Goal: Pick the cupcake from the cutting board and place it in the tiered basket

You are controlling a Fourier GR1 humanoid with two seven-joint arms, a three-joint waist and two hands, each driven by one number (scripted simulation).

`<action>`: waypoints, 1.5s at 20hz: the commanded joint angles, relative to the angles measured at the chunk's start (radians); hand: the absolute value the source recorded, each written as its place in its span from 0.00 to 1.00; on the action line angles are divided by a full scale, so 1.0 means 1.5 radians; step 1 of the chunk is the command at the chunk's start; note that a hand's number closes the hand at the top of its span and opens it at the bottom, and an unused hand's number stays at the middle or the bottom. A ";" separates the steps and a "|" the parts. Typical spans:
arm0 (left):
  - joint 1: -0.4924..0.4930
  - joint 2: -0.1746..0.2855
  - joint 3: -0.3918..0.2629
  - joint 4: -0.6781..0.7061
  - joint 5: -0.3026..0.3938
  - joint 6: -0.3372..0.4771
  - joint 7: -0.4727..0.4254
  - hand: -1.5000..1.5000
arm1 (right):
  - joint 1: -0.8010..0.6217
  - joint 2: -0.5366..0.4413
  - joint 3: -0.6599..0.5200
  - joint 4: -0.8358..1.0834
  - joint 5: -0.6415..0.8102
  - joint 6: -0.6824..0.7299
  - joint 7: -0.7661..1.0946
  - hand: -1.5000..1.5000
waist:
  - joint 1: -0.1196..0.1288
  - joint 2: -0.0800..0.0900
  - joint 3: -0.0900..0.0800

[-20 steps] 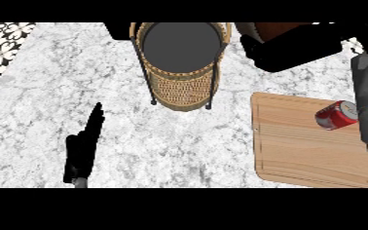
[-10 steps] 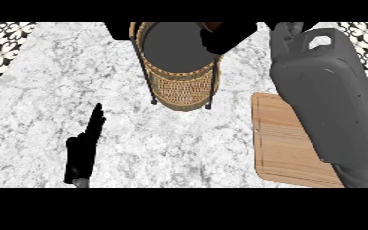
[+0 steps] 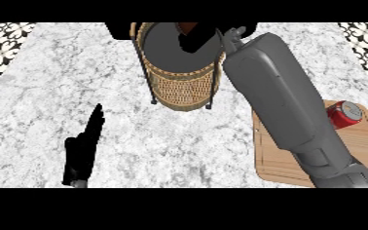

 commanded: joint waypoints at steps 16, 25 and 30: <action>0.008 0.007 0.024 0.026 0.011 -0.025 -0.011 0.50 | 0.054 0.074 -0.165 0.033 -0.237 -0.229 -0.180 0.00 | -0.007 0.000 -0.001; 0.029 -0.017 0.013 0.020 -0.014 0.012 -0.010 0.50 | 0.116 -0.072 -0.271 -0.077 -0.222 -0.290 -0.093 0.00 | -0.027 -0.006 -0.001; 0.035 -0.002 0.019 -0.012 -0.010 0.003 0.004 0.50 | 0.191 -0.207 -0.372 -0.158 -0.327 -0.164 -0.075 0.00 | -0.030 -0.006 0.000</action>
